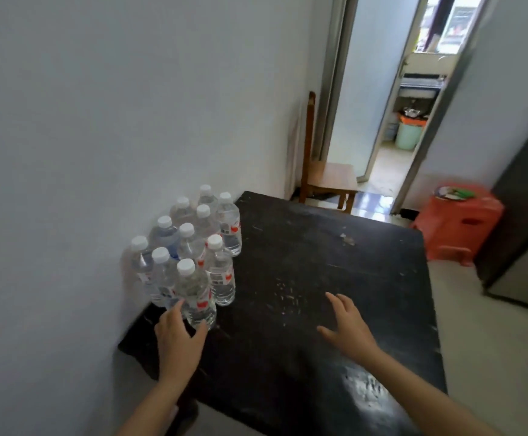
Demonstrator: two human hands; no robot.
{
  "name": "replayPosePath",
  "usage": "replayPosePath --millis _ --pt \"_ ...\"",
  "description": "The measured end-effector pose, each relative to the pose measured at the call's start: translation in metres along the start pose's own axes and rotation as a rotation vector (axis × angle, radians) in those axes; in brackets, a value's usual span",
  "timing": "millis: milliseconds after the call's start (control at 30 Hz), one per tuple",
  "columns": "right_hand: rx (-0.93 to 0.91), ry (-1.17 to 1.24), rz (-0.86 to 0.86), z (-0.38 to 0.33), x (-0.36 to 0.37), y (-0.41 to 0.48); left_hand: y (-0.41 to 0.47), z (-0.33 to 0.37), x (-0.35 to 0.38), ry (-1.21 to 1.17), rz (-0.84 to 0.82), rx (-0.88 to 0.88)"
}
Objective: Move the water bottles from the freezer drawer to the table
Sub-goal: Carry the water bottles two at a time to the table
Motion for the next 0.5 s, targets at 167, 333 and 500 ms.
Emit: replayPosePath --millis 167,333,500 --pt "0.176 -0.082 0.187 0.021 -0.022 -0.093 -0.020 0.029 0.002 -0.023 -0.145 0.239" --pt "0.319 -0.243 0.393 0.035 -0.034 -0.218 -0.070 0.053 0.013 0.025 -0.308 0.450" --pt "0.515 -0.353 0.545 0.066 -0.042 -0.350 -0.159 0.099 0.030 -0.049 -0.467 0.605"
Point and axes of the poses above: each hand's wrist, its own y-axis towards the middle knuckle, its own x-axis out of the palm, z = x × y, the point moved 4 cm from there along y, towards the middle knuckle, and after that the axes turned 2 degrees about -y, right-handed, at the moved point
